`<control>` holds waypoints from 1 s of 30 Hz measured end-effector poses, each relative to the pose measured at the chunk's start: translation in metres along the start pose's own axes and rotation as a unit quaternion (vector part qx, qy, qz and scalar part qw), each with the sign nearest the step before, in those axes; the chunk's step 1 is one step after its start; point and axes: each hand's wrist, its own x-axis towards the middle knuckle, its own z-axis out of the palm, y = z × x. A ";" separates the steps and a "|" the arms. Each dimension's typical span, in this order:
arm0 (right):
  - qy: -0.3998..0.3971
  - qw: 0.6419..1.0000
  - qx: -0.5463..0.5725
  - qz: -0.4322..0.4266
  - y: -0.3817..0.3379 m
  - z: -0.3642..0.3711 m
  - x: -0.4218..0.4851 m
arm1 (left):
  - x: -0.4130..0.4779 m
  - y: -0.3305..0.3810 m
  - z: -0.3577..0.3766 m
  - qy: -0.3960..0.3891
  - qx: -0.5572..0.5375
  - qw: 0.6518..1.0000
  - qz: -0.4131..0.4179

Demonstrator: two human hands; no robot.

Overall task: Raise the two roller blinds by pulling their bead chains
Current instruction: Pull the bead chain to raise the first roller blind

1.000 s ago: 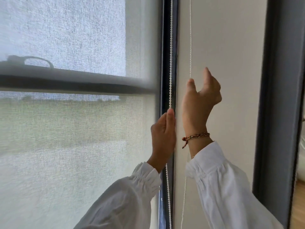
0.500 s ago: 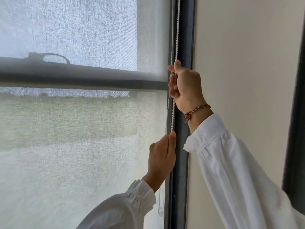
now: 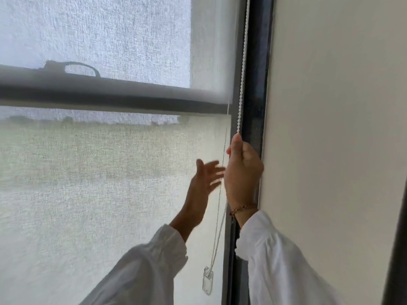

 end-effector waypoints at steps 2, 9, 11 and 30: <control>-0.009 1.000 -0.008 -0.024 0.011 -0.003 -0.020 | 0.012 0.027 0.007 -0.003 0.006 0.999 0.038; -0.079 0.995 -0.043 -0.036 0.047 -0.026 -0.086 | 0.035 0.087 0.041 0.003 -0.070 0.996 0.047; -0.106 0.994 -0.025 -0.005 0.049 -0.028 -0.085 | 0.035 0.082 0.048 0.080 -0.073 0.992 0.070; -0.184 0.909 0.275 0.252 0.008 0.008 0.100 | 0.004 -0.051 0.038 0.094 0.187 0.974 0.084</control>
